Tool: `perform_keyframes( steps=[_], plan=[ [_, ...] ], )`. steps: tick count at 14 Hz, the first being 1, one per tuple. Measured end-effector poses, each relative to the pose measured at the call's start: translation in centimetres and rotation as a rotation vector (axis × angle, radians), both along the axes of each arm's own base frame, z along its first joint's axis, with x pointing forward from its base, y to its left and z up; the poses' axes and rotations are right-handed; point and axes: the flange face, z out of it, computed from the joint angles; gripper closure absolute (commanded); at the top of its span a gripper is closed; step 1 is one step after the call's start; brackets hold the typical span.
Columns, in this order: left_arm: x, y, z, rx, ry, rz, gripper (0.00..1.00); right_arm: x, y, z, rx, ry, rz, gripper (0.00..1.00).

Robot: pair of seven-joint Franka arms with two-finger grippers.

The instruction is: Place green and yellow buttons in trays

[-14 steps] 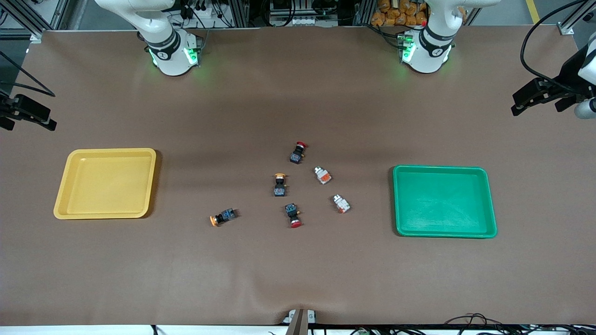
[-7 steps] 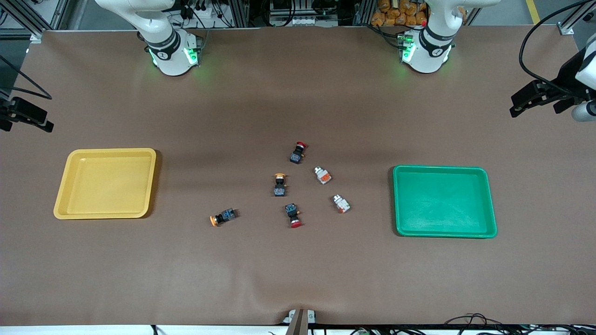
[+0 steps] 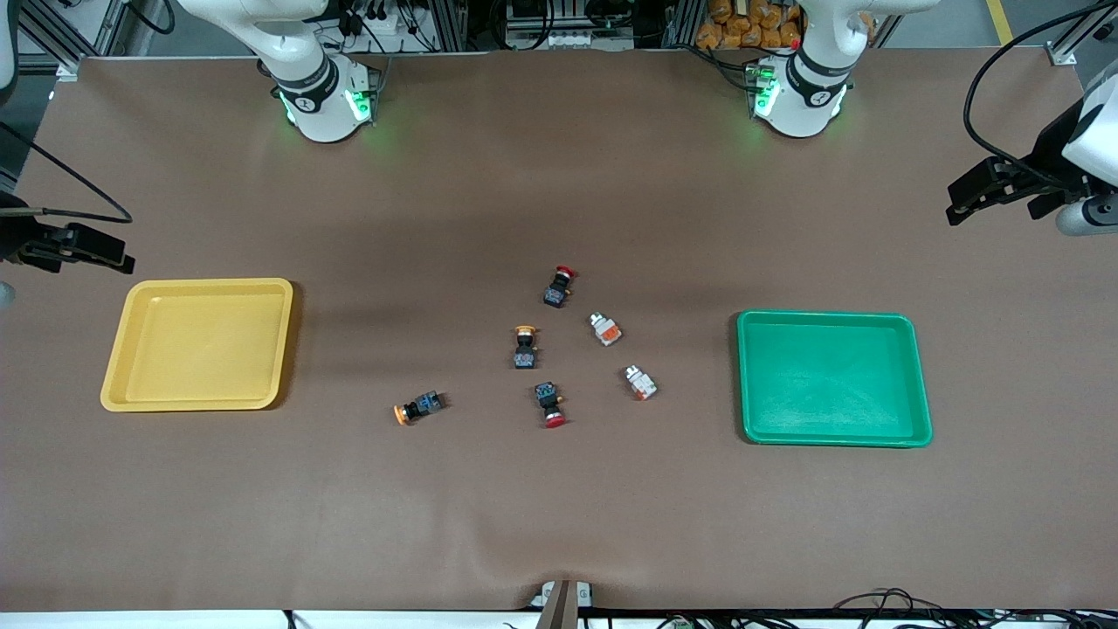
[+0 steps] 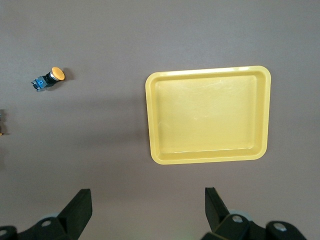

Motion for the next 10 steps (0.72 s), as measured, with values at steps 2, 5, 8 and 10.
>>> perform_keyframes(
  steps=[2,5,8,10],
  plan=[
    [0.6,-0.5,-1.1,0.001,0.021,-0.008,0.00,0.0,0.0,0.2,0.000,-0.003,0.001,0.00],
    [2.0,-2.9,-4.3,0.009,0.075,-0.003,0.00,-0.1,0.1,0.1,0.001,0.009,0.003,0.00],
    [3.4,-5.5,-7.5,0.014,0.106,-0.016,0.00,-0.2,0.5,0.1,0.002,0.019,0.009,0.00],
    [4.1,-7.6,-9.2,0.016,0.109,0.025,0.00,-0.3,0.7,0.1,0.003,0.021,0.012,0.00]
  ],
)
